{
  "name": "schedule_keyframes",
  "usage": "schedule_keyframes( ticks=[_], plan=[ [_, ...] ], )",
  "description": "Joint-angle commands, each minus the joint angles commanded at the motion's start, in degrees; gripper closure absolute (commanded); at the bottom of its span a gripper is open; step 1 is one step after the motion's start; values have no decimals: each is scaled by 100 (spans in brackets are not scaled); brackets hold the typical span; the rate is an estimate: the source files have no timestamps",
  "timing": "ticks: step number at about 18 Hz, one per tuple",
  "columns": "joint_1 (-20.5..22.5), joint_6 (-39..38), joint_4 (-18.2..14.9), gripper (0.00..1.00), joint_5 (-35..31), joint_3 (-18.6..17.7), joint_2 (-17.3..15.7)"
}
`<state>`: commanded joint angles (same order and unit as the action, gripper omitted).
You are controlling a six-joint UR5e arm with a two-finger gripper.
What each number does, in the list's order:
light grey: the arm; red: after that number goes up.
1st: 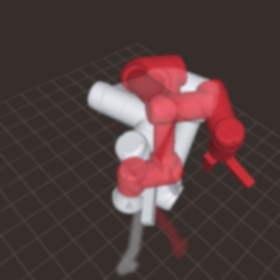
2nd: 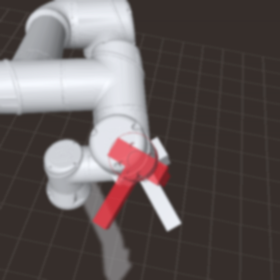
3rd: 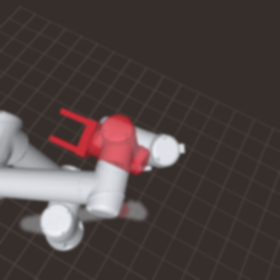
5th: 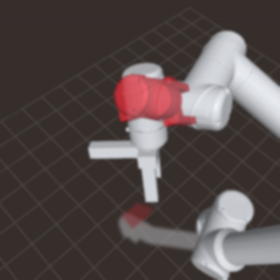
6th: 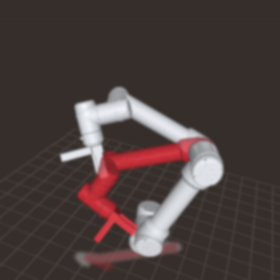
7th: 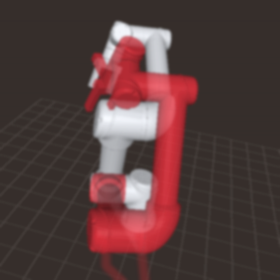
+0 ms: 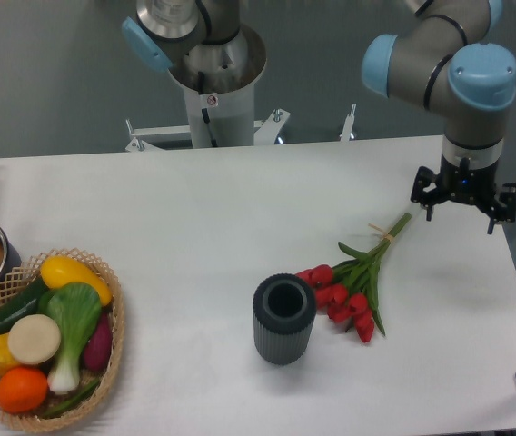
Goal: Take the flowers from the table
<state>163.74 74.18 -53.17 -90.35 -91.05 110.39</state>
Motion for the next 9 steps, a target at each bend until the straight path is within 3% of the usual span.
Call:
schedule_keyframes(
  ticks=[6, 9],
  plan=[
    [-62, -17, 44, 0, 61, -219, -70],
    [-18, -70, 622, 0, 500, -815, -175]
  ],
)
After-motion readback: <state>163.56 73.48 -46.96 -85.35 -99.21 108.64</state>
